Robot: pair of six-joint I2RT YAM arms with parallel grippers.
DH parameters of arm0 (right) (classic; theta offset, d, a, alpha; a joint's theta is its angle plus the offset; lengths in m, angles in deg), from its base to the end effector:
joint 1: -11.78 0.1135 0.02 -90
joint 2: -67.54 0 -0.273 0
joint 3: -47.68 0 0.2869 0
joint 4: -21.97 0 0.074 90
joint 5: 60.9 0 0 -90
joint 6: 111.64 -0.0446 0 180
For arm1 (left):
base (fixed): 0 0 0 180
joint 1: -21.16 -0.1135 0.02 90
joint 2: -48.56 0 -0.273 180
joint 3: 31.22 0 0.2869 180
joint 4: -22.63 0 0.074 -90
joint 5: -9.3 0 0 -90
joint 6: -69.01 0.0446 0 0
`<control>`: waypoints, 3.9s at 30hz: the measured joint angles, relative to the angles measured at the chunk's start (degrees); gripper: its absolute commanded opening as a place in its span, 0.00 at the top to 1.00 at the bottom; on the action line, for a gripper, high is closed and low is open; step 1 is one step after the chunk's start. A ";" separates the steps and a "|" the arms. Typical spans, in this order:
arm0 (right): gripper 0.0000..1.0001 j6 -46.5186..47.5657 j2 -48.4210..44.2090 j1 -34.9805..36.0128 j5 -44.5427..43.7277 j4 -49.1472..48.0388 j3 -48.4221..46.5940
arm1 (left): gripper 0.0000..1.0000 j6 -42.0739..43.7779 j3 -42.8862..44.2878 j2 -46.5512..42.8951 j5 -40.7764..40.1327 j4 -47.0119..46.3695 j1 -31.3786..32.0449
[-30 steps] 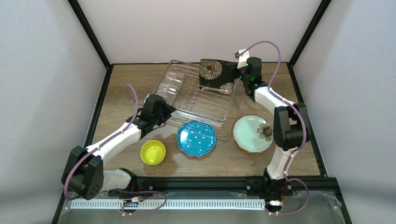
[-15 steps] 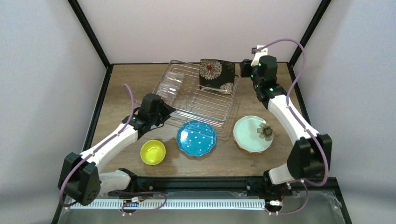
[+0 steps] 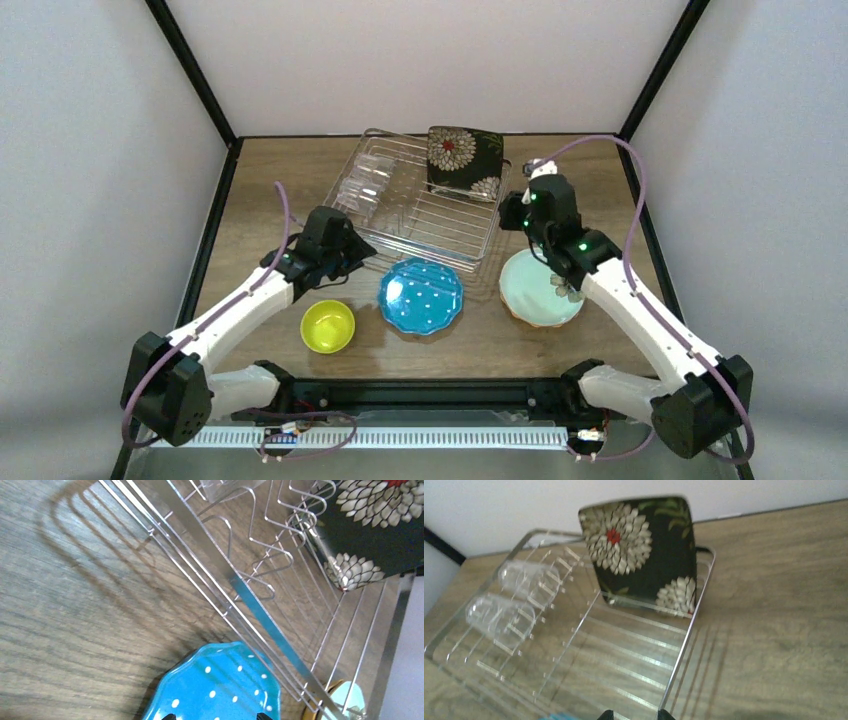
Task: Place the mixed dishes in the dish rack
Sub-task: Place the plate on the dish rack, then grab the plate at the center of the board.
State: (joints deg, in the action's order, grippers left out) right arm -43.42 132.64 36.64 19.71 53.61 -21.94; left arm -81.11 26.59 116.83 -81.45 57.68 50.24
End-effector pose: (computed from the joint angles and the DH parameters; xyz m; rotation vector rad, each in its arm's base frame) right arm 0.2717 0.1179 0.3299 0.0478 2.0540 0.3418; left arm 0.2486 -0.1376 0.2304 -0.6725 2.3969 -0.7033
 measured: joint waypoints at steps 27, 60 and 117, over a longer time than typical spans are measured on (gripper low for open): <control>0.50 -26.45 7.43 28.81 -6.91 14.60 11.26 | 0.07 10.54 1.16 10.99 0.44 6.47 3.87; 0.32 -37.83 1.62 28.81 -2.43 -15.76 34.10 | 0.07 12.07 0.55 20.74 1.92 2.78 6.29; 0.99 -57.92 19.17 27.98 -7.80 -50.45 41.55 | 0.08 15.39 7.23 27.71 2.51 6.32 8.22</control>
State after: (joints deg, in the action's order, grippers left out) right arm -101.34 151.81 64.62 11.91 3.17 19.61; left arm -65.72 33.83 144.54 -78.94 64.00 58.46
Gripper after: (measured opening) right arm 0.114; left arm 0.926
